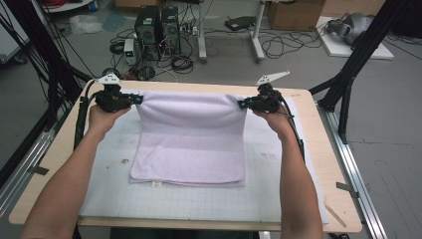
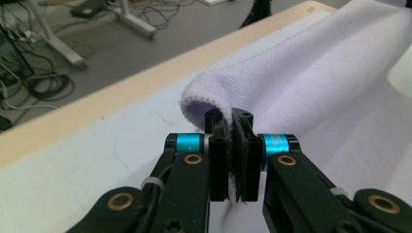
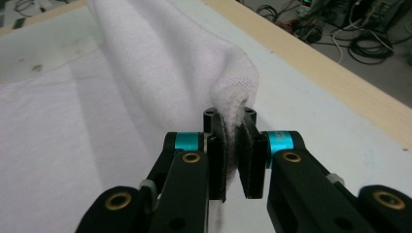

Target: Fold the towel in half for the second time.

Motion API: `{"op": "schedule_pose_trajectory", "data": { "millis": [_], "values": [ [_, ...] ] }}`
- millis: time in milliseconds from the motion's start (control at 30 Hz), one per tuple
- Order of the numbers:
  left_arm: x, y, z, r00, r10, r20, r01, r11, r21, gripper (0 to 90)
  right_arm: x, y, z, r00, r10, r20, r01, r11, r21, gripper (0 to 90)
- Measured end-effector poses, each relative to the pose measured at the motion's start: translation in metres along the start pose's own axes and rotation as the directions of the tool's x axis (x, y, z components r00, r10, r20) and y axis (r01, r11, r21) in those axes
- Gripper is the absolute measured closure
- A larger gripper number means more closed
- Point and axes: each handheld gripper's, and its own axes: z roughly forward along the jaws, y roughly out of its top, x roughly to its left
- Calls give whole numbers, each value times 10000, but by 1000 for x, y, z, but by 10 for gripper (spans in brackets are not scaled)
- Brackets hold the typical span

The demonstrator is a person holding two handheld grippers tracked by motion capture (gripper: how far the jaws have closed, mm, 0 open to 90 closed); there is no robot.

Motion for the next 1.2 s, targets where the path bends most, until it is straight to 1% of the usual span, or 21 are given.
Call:
{"op": "schedule_pose_trajectory", "data": {
  "millis": [33,100,133,167,200,233,267,367,433,467,600,667,733,833,867,933,967,1000,1067,1133,1200],
  "values": [
    [-3,-4,-3,9999,28,123,-27,10000,-9,858,3,-4,-1,9998,108,-145,-108,9999,-15,842],
    [-11,-10,-8,9993,272,247,-272,9996,18,857,10,-11,-3,9996,105,-272,-107,9999,-66,842],
    [-15,-14,-10,9989,310,360,-310,9995,3,857,13,-15,-4,9986,165,-501,-170,9998,-81,842],
    [-18,-18,-13,9980,428,461,-429,9991,6,857,17,-17,-5,9973,291,-676,-281,9995,154,841],
    [-21,-22,-16,9975,477,520,-480,9988,43,857,22,-19,-6,9973,120,-727,-106,9998,196,842],
    [-24,-26,-19,9973,511,525,-518,9986,125,856,28,-22,-7,9973,-58,-737,62,10000,51,841],
    [-26,-31,-22,9971,529,548,-537,9985,140,856,32,-25,-8,9959,-33,-906,29,10000,-39,842],
    [-35,-46,-28,9954,565,773,-593,9976,350,854,47,-37,-11,9944,-274,-1021,275,9996,-5,842],
    [-43,-59,-32,9940,570,936,-612,9972,425,853,54,-48,-12,9935,-314,-1090,324,9994,76,842],
    [-46,-63,-32,9938,552,962,-593,9974,403,852,58,-56,-12,9924,-249,-1204,257,9997,56,841],
    [-53,-88,-34,9929,337,1138,-425,9962,762,846,65,-79,-9,9903,10,-1392,0,10000,71,836],
    [-55,-98,-34,9921,170,1245,-285,9954,913,837,69,-90,-5,9892,58,-1461,-32,9998,185,829],
    [-57,-104,-33,9915,104,1296,-259,9927,1181,811,70,-99,-2,9892,168,-1456,-99,9988,481,810],
    [-55,-106,-37,9909,-2,1346,-201,9886,1490,736,69,-106,-1,9853,416,-1657,-347,9984,443,737],
    [-55,-106,-39,9912,1,1322,-202,9885,1500,695,70,-107,-3,9861,343,-1625,-275,9987,437,702],
    [-53,-104,-45,9919,46,1266,-231,9892,1449,640,71,-104,-9,9889,287,-1457,-260,9995,202,618],
    [-52,-102,-47,9919,-23,1272,-157,9899,1406,608,71,-103,-11,9902,183,-1383,-173,9998,86,579],
    [-51,-100,-49,9917,-26,1285,-149,9908,1346,561,72,-101,-13,9924,130,-1224,-135,9999,-32,543],
    [-50,-94,-52,9902,-78,1396,-83,9934,1145,514,71,-97,-17,9933,205,-1141,-226,9996,-171,499],
    [-48,-88,-49,9861,-315,1630,149,9947,1017,465,71,-93,-17,9945,110,-1043,-127,9998,-160,480],
    [-45,-84,-44,9874,-343,1544,165,9933,1148,436,71,-91,-14,9937,184,-1109,-190,9998,-42,458]
  ]
}}
